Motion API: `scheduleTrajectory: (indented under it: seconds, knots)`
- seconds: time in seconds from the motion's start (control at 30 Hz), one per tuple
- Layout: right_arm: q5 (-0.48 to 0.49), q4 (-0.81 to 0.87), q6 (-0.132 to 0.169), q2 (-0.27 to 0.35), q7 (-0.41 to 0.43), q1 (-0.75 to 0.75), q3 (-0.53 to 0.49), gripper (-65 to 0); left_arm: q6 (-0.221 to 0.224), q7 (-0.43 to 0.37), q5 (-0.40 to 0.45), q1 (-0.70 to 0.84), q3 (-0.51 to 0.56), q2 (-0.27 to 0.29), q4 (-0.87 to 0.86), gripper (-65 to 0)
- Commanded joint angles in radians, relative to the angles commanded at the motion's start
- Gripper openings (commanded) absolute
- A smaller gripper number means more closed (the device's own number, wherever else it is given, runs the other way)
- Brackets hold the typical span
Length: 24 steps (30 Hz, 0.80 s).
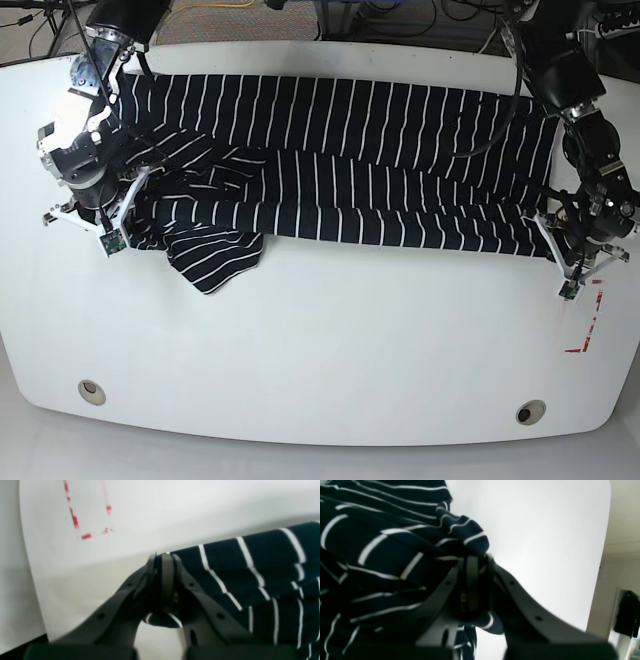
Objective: Layout the t-shirt on the table in an organized manner, then fold the t-shirt properly
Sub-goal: 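Lift the hem corners with both grippers and fold toward the collar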
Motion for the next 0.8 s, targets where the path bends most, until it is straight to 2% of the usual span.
scheduleTrajectory:
  seconds: [0.2, 0.3, 0.57, 0.67, 0.8]
  knots:
    - [0.006, 0.0, 0.0, 0.0, -0.043, -0.044, 0.002, -64.7, 0.0, 0.0, 0.0, 0.066, -0.005, -0.003, 0.008, -65.0]
    - [0.049, 0.0, 0.0, 0.002, -0.063, -0.068, 0.005, -64.7, 0.0, 0.0, 0.006, 0.107, -0.035, -0.003, 0.034, -65.0]
    - [0.184, 0.0, 0.0, 0.003, -0.166, -0.091, 0.135, -64.7, 0.0, 0.0, 0.006, 0.204, -0.049, -0.003, 0.086, -65.0]
    - [0.195, 0.0, 0.0, 0.003, -0.204, -0.094, 0.147, -64.7, 0.0, 0.0, 0.006, 0.222, -0.049, -0.003, 0.084, -65.0]
    - [0.201, 0.0, 0.0, 0.003, -0.21, -0.129, 0.146, -64.5, 0.0, 0.0, 0.006, 0.244, -0.049, -0.003, 0.084, -65.0]
